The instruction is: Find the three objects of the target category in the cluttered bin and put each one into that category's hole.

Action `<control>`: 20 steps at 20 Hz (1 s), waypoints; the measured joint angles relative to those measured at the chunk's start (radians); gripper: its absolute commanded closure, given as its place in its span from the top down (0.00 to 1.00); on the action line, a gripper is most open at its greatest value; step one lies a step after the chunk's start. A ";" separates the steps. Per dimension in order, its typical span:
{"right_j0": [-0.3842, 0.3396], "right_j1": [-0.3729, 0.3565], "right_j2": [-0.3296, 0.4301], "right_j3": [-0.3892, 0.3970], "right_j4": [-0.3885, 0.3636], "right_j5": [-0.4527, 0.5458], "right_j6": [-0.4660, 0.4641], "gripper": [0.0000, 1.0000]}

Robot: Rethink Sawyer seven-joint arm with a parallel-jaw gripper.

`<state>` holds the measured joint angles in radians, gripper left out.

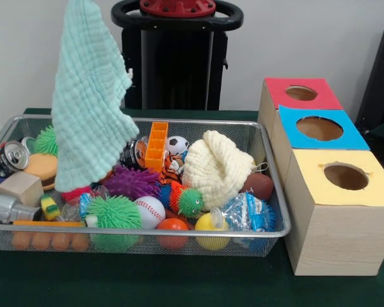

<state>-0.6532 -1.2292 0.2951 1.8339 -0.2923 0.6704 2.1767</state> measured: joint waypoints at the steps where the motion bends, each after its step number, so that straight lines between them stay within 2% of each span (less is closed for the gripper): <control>1: -0.005 0.000 0.003 0.001 0.000 0.000 0.000 0.00; 9: -0.065 0.017 0.039 0.002 -0.007 0.000 0.000 0.00; 20: -0.146 0.079 0.102 0.003 -0.080 -0.001 0.000 0.00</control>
<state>-0.7994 -1.1502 0.3975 1.8369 -0.3727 0.6698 2.1767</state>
